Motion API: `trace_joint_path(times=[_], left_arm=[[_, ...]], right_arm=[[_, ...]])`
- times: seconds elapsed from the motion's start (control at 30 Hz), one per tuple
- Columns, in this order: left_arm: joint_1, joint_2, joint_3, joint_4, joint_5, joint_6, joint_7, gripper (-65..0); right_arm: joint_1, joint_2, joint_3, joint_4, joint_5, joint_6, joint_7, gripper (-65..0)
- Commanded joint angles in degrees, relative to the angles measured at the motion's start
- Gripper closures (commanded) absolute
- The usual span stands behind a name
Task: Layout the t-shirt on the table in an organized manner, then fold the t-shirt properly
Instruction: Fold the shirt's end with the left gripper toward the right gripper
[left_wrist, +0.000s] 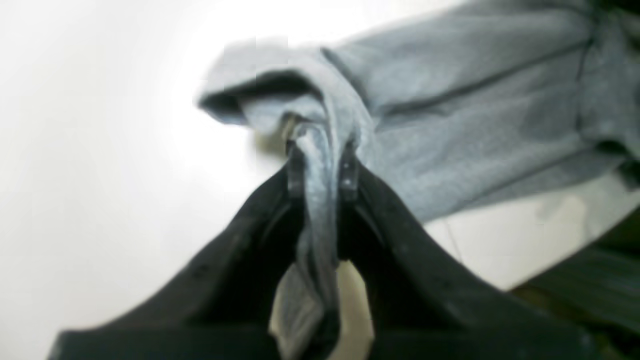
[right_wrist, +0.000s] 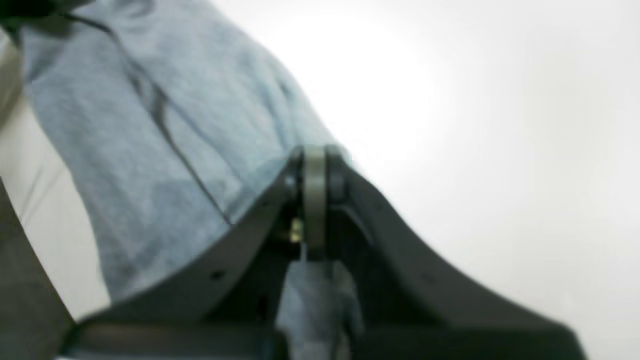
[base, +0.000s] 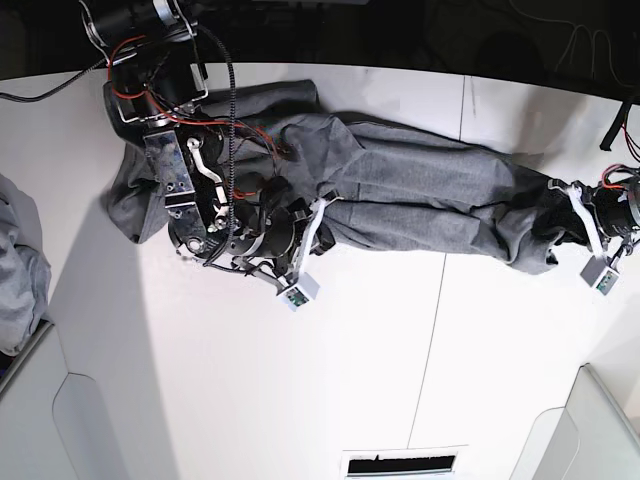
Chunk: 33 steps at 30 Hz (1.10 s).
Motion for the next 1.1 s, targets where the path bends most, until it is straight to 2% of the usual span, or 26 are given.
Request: trace_joint_path(times=[0.0, 0.13, 0.33, 0.5, 0.7, 0.73, 0.83, 0.97, 1.07], left_arm=[[0.55, 0.04, -0.46, 4.11, -0.85, -0.17, -0.96, 0.0], [2.71, 6.23, 0.17, 14.36, -0.83, -0.17, -0.94, 0.0], [2.73, 13.22, 7.93, 14.71, 3.89, -0.13, -2.60, 0.0], [2.25, 17.88, 12.87, 12.46, 7.30, -0.17, -3.69, 0.0], [2.08, 21.66, 14.93, 6.29, 7.85, -0.20, -6.14, 0.0], [1.99, 22.25, 14.93, 5.44, 7.80, -0.20, -6.14, -1.3], [1.97, 24.06, 14.95, 4.57, 7.72, -0.22, -6.14, -13.0], [1.79, 26.03, 15.58, 4.57, 7.58, -0.59, -6.19, -18.8], [1.81, 26.08, 18.10, 4.57, 7.67, -0.79, -6.21, -34.0]], right_arm=[[1.07, 0.72, 0.66, 1.07, 2.03, 0.35, 0.20, 0.0], [0.31, 5.16, 1.40, 1.07, 5.40, 0.46, 0.17, 0.0], [-1.01, 9.70, 1.99, 1.29, 8.41, 0.42, 0.13, 0.0], [-1.88, 9.92, 7.61, 2.23, 10.99, 1.38, 0.02, 0.0], [-1.92, 9.92, 17.97, 4.13, 17.49, 2.91, -3.76, 0.0], [-1.92, 9.92, 19.96, 4.59, 18.58, 3.54, -4.48, 0.0], [-1.90, 9.94, 25.81, 5.64, 21.64, 3.91, -6.58, 0.0], [-2.56, 11.30, 31.71, 5.92, 25.03, 3.91, -9.14, 0.0], [-4.87, 13.27, 34.84, 5.95, 28.04, 4.68, -9.29, 0.0]])
